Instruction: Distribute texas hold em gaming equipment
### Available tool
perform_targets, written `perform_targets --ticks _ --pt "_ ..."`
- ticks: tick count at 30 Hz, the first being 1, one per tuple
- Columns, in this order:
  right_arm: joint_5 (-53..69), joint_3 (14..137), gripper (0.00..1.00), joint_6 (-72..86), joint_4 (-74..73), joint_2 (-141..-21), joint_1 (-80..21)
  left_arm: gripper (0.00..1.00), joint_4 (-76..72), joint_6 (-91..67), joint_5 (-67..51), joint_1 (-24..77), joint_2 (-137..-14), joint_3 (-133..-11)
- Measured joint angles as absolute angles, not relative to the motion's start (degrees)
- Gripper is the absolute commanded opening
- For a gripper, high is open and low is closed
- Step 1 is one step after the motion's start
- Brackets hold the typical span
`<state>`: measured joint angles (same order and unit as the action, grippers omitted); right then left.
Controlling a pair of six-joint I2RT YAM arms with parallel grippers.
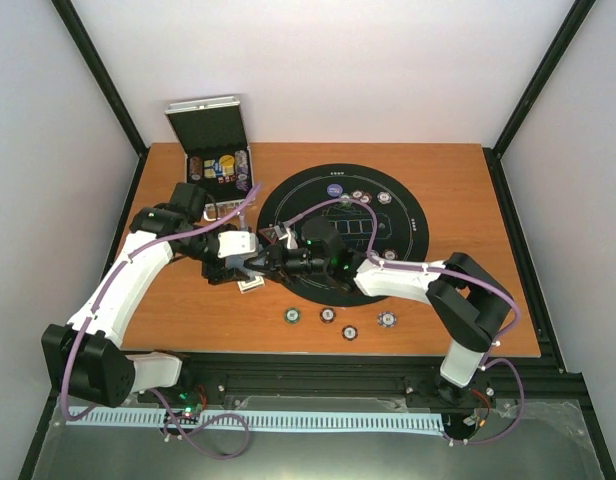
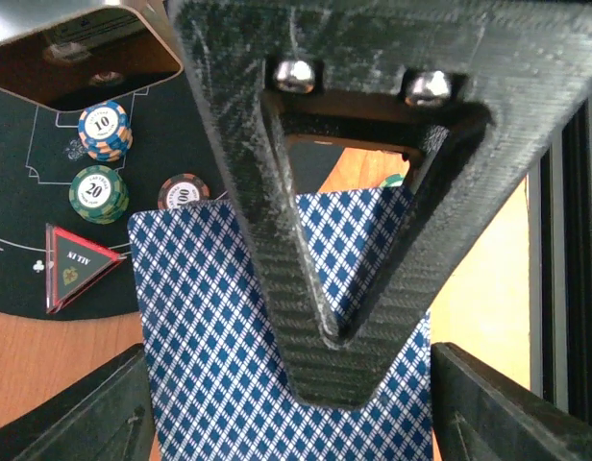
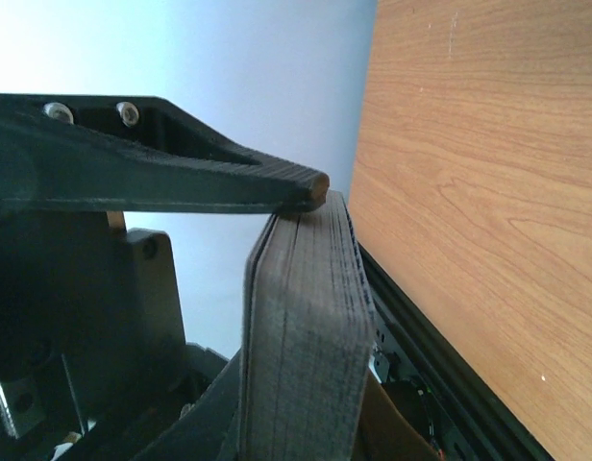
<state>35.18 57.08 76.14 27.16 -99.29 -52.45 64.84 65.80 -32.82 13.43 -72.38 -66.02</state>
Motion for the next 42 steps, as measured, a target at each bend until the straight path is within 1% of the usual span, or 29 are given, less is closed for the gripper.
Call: perform_targets --ticks 2,6,10,12,19,22,26,27,35,42 --pt "35.2 57.1 0.03 76.2 27.0 -99.4 -52.6 0.76 64.8 66.0 -32.7 13.5 -72.4 -66.0" --pt "35.2 57.1 0.03 76.2 26.9 -99.4 -52.6 0.84 65.0 66.5 -32.6 13.5 -72.5 -65.8" --pt "35.4 57.1 0.03 76.2 26.7 -99.4 -52.7 0.88 65.3 67.0 -32.6 13.5 -72.5 -64.5" --pt "35.4 57.1 0.03 76.2 26.7 -99.4 -52.7 0.89 65.1 67.1 -32.5 13.5 -72.5 -63.7" --pt "35.6 57.1 0.03 76.2 26.7 -99.4 -52.7 0.81 64.0 67.1 -31.9 13.5 -72.5 -62.6" --pt "35.7 57.1 0.03 76.2 26.7 -99.4 -52.7 0.74 63.6 67.1 -31.7 13.5 -72.5 -62.6" --pt "35.8 57.1 0.03 76.1 26.9 -99.4 -52.7 0.62 63.1 67.0 -31.4 13.5 -72.5 -62.6" --pt "35.8 57.1 0.03 76.1 27.2 -99.4 -52.8 0.61 63.0 66.9 -31.3 13.5 -72.5 -62.6" --pt "35.8 57.2 0.03 75.7 26.9 -99.5 -52.8 0.62 63.6 66.9 -31.3 13.5 -72.5 -62.6" --pt "35.4 58.7 0.03 73.3 23.1 -99.5 -53.0 0.65 64.4 66.9 -30.8 13.3 -72.1 -62.8"
